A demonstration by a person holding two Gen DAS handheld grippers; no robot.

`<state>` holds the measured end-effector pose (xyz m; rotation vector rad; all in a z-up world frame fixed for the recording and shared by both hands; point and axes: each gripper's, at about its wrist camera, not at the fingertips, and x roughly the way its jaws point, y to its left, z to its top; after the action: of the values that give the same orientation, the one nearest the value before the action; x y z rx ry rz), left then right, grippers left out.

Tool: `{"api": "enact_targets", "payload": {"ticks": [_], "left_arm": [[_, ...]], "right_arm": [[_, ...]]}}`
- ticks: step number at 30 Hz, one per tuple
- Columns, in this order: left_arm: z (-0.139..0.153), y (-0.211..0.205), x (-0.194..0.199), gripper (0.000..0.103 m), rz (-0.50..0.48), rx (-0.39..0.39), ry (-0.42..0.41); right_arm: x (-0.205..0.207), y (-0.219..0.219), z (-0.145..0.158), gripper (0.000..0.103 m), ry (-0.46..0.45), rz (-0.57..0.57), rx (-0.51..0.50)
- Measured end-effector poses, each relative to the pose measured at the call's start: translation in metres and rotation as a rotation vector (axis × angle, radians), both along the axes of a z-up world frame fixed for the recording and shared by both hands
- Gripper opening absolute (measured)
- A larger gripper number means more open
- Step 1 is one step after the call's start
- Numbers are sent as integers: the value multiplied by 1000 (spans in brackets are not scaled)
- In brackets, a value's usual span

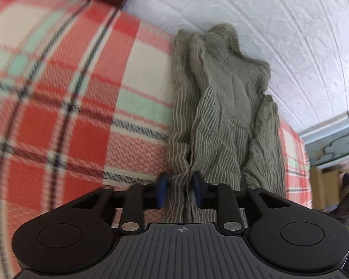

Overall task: Fold clothes
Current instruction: 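Lay the shirt flat lengthwise and grasp the hem with both grippers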

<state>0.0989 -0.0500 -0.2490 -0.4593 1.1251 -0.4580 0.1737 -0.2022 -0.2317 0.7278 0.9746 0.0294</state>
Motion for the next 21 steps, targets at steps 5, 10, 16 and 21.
{"api": "enact_targets", "payload": {"ticks": [5, 10, 16, 21], "left_arm": [[38, 2, -33, 46, -102, 67, -113], [36, -24, -81, 47, -307, 98, -104], [4, -53, -130, 47, -480, 201, -64], [-6, -67, -141, 48, -469, 281, -107]], "right_arm": [[-43, 15, 34, 34, -81, 44, 2], [-90, 55, 43, 28, -44, 177, 23], [-129, 95, 16, 28, 70, 264, -52], [-135, 96, -1, 22, 90, 285, -65]]}}
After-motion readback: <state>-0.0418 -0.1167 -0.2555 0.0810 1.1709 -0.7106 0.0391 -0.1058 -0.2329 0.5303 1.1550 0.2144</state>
